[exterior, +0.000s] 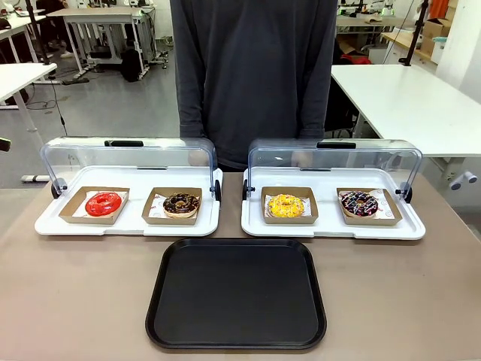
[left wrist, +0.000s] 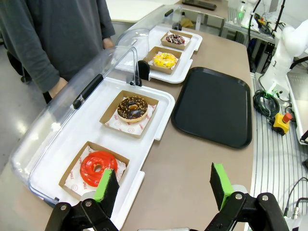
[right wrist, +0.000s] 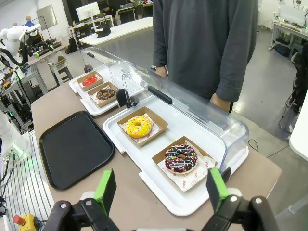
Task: Move the third donut from the left to the tray.
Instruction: Pick up the Paper togo box containing the Donut indicated by the person and place it on the Handle tray.
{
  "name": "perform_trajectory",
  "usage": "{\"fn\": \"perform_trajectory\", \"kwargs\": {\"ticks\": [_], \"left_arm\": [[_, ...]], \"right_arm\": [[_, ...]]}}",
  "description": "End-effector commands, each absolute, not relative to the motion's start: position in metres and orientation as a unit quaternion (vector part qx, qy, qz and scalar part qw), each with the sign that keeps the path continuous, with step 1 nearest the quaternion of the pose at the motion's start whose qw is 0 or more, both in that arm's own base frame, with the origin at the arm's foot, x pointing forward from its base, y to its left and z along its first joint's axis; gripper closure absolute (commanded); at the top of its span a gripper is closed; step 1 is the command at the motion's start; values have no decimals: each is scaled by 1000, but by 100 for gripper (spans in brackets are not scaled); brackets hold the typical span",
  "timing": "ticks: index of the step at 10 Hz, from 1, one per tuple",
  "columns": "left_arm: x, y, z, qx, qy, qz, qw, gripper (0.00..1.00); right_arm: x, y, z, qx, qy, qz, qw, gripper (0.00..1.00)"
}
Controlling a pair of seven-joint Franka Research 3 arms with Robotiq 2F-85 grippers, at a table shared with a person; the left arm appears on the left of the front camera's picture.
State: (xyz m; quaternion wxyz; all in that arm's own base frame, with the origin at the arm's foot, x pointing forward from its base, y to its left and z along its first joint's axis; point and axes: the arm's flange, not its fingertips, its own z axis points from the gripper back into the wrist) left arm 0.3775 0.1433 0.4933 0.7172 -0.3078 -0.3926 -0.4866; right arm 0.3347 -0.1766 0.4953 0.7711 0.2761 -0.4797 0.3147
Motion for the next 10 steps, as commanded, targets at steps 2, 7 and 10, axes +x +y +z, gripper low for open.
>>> {"fn": "perform_trajectory", "kwargs": {"ticks": [2, 7, 10], "left_arm": [[378, 144, 495, -309, -394, -489, 714, 0], [378, 144, 495, -309, -394, -489, 714, 0], [378, 144, 495, -309, -394, -489, 714, 0]], "right_arm": [[339, -177, 496, 274, -494, 320, 760, 0], [339, -177, 496, 274, -494, 320, 760, 0], [339, -177, 496, 274, -494, 320, 760, 0]]}}
